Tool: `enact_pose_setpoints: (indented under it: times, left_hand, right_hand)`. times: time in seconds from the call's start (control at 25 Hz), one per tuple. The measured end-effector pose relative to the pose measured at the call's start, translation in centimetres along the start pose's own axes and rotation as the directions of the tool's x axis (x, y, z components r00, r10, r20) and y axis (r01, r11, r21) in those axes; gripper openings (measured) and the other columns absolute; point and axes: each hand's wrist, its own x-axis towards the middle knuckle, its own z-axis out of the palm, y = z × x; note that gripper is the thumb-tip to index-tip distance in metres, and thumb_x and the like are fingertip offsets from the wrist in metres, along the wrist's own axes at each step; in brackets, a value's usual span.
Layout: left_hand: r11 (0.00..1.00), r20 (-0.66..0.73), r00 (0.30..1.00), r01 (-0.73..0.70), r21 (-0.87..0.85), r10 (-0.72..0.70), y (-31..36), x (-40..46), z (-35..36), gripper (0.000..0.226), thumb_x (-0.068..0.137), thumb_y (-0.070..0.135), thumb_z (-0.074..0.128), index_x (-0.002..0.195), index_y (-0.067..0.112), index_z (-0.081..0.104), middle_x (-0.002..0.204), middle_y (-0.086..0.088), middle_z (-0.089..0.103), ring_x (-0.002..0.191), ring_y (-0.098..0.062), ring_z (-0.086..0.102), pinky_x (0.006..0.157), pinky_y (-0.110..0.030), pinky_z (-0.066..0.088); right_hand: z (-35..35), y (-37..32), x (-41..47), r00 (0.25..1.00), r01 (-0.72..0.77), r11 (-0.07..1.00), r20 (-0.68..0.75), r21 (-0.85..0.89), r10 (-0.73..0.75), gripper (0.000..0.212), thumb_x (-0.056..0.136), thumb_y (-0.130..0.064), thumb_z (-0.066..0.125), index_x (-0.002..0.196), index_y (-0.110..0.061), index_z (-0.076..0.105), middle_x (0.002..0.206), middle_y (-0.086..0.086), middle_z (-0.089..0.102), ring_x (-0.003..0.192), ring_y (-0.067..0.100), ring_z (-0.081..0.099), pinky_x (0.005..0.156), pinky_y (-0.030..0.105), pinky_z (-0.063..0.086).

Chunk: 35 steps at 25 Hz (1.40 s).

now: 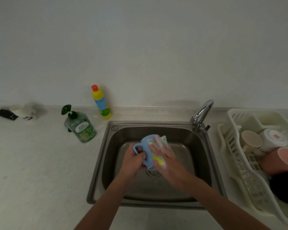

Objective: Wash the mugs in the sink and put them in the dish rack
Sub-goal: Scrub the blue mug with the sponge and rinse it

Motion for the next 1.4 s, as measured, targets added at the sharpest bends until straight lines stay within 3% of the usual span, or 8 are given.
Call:
enact_pose_setpoints:
  times: [0.12,0.32,0.56,0.72,0.8,1.04,1.24,1.4]
  left_hand:
    - [0.997,0.045,0.999,0.021,0.071,-0.025,-0.9,-0.9,2.7,0.028,0.089,-0.003,0.056,0.114,0.010,0.056,0.108,-0.020,0.067,0.094,-0.031,0.071,0.075,-0.049,0.061]
    - [0.971,-0.037,0.993,0.104,-0.214,-0.114,-1.3,-1.9,5.4,0.021,0.096,-0.001,0.050,0.115,0.007,0.056,0.106,-0.020,0.070,0.087,-0.033,0.072,0.071,-0.046,0.061]
    - [0.992,-0.118,0.992,-0.036,0.121,0.050,-1.7,-1.2,8.6,0.028,0.089,0.001,0.060,0.114,0.013,0.058,0.103,-0.013,0.069,0.093,-0.029,0.070,0.081,-0.054,0.059]
    - [0.998,-0.131,0.991,0.033,-0.062,-0.041,-1.7,-2.2,9.3,0.026,0.092,-0.005,0.051,0.114,0.007,0.056,0.106,-0.022,0.067,0.091,-0.036,0.070,0.080,-0.055,0.058]
    - [0.987,-0.151,0.985,0.060,-0.150,-0.083,-1.6,-2.6,9.0,0.024,0.095,-0.004,0.049,0.114,0.008,0.056,0.105,-0.019,0.069,0.089,-0.034,0.071,0.075,-0.050,0.060]
    - [0.998,-0.144,0.990,-0.002,0.061,0.011,-1.4,-2.7,8.1,0.020,0.090,0.002,0.062,0.107,0.012,0.058,0.098,-0.015,0.068,0.082,-0.024,0.072,0.067,-0.041,0.061]
    - [0.991,-0.144,0.983,0.098,-0.086,-0.110,-1.2,-1.5,5.8,0.023,0.094,-0.004,0.052,0.111,0.010,0.059,0.103,-0.017,0.070,0.089,-0.031,0.072,0.072,-0.045,0.061]
    - [0.993,-0.113,0.989,0.091,-0.079,-0.100,-0.6,-0.3,3.7,0.023,0.094,-0.004,0.051,0.113,0.007,0.060,0.101,-0.018,0.071,0.087,-0.031,0.073,0.070,-0.046,0.061]
  right_hand:
    - [-2.0,0.7,0.9,0.999,0.010,0.973,-0.048,-0.229,-0.021,0.052,0.102,-0.049,0.037,0.151,-0.034,0.033,0.161,-0.025,0.011,0.147,-0.007,0.001,0.121,0.020,0.011]
    - [-6.3,3.0,-2.2,1.000,-0.013,0.998,-0.020,-0.069,0.012,0.052,0.103,-0.046,0.032,0.153,-0.044,0.018,0.162,-0.013,0.018,0.130,-0.006,0.040,0.102,0.020,0.046]
    - [-5.7,4.2,-2.3,0.972,0.189,0.838,-0.027,-0.512,-0.235,0.057,0.100,-0.047,0.032,0.153,-0.028,0.028,0.165,-0.007,0.007,0.152,0.029,0.006,0.118,0.044,0.025]
    - [-8.4,4.1,-2.4,0.987,0.128,0.989,-0.086,-0.068,-0.134,0.046,0.101,-0.052,0.035,0.147,-0.050,0.025,0.163,-0.015,0.013,0.150,0.010,0.017,0.108,0.012,0.032]
    - [-8.3,5.0,-3.5,0.985,0.136,0.991,-0.101,-0.009,-0.136,0.045,0.101,-0.052,0.039,0.144,-0.055,0.026,0.159,-0.022,0.021,0.147,0.007,0.025,0.112,0.029,0.040]
    - [-3.7,4.7,-2.8,0.948,0.264,0.711,0.041,-0.652,-0.315,0.056,0.101,-0.046,0.031,0.153,-0.026,0.028,0.165,0.000,0.010,0.152,0.033,0.009,0.117,0.051,0.030]
    - [-5.4,3.7,-0.8,0.997,-0.060,0.985,-0.042,0.160,0.067,0.053,0.102,-0.047,0.039,0.152,-0.046,0.019,0.162,-0.023,0.008,0.151,0.005,0.007,0.117,0.025,0.022]
    - [-2.4,3.0,-1.3,0.999,-0.009,0.997,-0.040,-0.080,0.006,0.056,0.103,-0.044,0.040,0.154,-0.040,0.019,0.163,-0.022,0.002,0.149,-0.003,-0.005,0.122,0.027,0.010]
